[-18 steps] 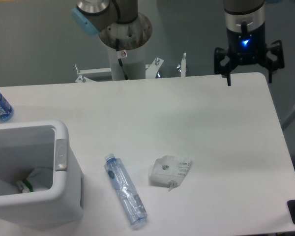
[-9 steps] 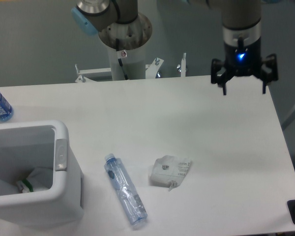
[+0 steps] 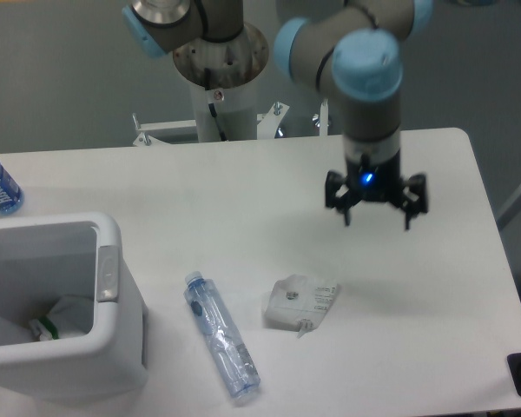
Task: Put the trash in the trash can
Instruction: 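Move the open gripper down over the white paper packet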
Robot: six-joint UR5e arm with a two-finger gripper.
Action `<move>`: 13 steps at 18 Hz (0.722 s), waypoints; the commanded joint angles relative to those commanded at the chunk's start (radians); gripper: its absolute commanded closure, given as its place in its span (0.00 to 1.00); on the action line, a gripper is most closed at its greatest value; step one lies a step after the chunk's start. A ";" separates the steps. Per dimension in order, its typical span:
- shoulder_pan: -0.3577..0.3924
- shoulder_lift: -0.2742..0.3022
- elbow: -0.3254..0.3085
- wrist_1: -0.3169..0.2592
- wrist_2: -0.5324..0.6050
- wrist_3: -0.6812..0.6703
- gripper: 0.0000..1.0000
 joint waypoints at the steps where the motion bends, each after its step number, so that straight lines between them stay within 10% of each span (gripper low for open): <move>1: -0.009 -0.015 -0.002 0.000 -0.002 -0.002 0.00; 13: -0.101 -0.132 -0.029 0.095 0.005 -0.008 0.00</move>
